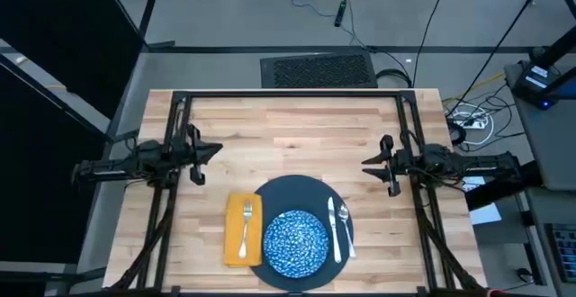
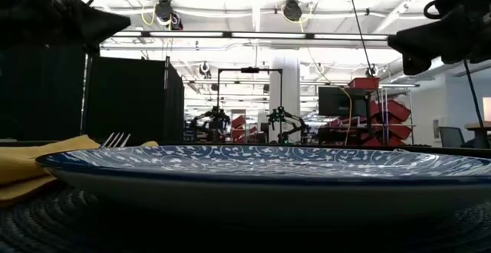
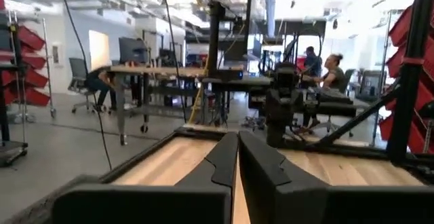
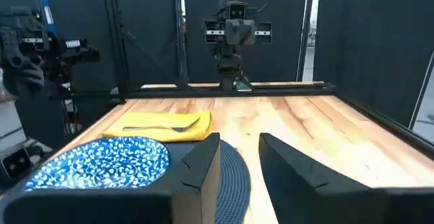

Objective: Set table place
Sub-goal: Return to Home Position

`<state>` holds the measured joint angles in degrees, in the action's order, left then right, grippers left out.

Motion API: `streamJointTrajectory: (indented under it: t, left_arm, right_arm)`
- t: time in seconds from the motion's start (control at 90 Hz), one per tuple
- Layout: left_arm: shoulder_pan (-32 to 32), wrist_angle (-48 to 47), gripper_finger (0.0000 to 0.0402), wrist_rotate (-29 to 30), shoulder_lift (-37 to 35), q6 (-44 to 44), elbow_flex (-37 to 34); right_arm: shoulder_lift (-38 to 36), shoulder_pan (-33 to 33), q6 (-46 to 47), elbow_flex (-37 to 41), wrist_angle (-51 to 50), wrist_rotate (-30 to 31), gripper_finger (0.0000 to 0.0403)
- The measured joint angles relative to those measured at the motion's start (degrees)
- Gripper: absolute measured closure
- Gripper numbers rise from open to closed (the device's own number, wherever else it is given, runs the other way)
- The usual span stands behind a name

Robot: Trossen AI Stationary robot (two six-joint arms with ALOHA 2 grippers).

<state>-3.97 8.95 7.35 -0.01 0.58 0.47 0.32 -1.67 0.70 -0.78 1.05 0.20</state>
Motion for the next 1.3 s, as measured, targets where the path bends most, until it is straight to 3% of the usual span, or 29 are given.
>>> streamJointTrajectory:
  t: [0.167, 1.3]
  left_arm:
    - [-0.02, -7.53, 0.0402, -0.10, 0.16, 4.64, 0.00]
    - [-0.02, -7.43, 0.0402, -0.85, 0.79, 4.98, 0.00]
  right_arm:
    - [0.17, 0.04, 0.38, 0.00, -0.06, 0.07, 0.0310]
    - [1.20, 0.04, 0.12, 0.00, -0.05, -0.05, 0.0309]
